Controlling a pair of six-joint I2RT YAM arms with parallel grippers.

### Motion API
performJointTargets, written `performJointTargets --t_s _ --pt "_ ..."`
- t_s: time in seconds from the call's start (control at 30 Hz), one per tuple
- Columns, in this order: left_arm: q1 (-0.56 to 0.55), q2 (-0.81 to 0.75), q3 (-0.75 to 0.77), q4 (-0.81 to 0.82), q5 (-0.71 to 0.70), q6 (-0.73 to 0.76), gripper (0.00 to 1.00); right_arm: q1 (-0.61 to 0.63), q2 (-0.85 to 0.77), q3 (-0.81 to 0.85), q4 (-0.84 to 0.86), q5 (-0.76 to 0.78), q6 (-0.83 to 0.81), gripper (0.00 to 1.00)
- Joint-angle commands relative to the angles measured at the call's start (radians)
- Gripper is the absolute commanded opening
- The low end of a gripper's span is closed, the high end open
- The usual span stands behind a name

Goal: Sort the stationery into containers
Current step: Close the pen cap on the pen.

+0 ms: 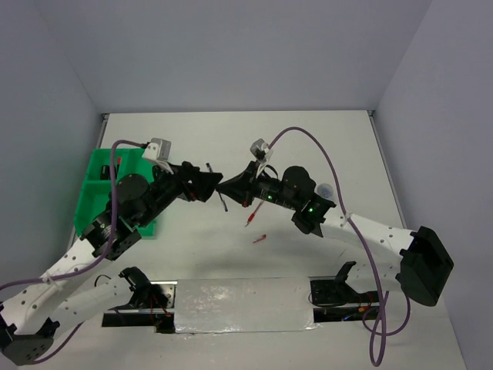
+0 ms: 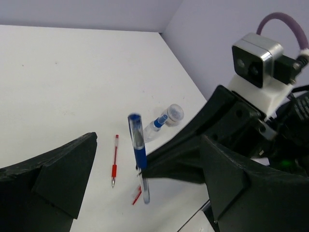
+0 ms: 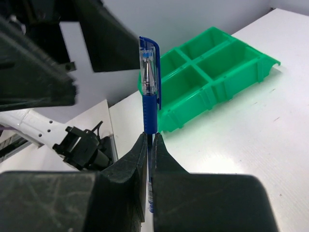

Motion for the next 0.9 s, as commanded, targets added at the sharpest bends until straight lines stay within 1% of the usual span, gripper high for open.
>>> performJointTargets --t_s 0.0,0.17,0.37,0.43,0.47,0.63,0.73,0.77,0.83,0.87 --pt "-0.003 0.073 0.078 0.073 -0.037 0.043 0.99 0.018 -0.026 0.019 -0.008 0.055 0.001 0.00" --pt "-0.003 0.120 0.105 0.065 -0.055 0.050 0.98 0.019 -0.035 0.013 -0.010 0.057 0.000 0.00" --pt "-0.002 0.131 0.091 0.079 -0.049 0.041 0.81 0.019 -0.042 0.013 -0.013 0.051 -0.007 0.00" --pt "-0.002 0.133 0.086 0.080 -0.049 0.040 0.79 0.019 -0.042 0.011 -0.010 0.046 -0.008 0.00" --pt "-0.002 0.133 0.086 0.082 -0.055 0.038 0.75 0.019 -0.042 0.011 -0.010 0.045 -0.008 0.00" --pt "0.001 0.136 0.074 0.100 -0.047 0.035 0.70 0.019 -0.040 0.008 -0.007 0.029 -0.008 0.00" --pt "0.003 0.149 0.077 0.102 -0.041 0.038 0.61 0.019 -0.043 0.008 -0.010 0.025 -0.010 0.00" --pt "0.004 0.153 0.079 0.100 -0.038 0.040 0.55 0.018 -0.043 0.010 -0.012 0.025 -0.010 0.00" --pt "0.007 0.163 0.080 0.099 -0.034 0.040 0.54 0.019 -0.045 0.013 -0.022 0.017 -0.014 0.00" --pt "0.006 0.165 0.077 0.102 -0.029 0.037 0.50 0.021 -0.046 0.017 -0.024 0.017 -0.014 0.00"
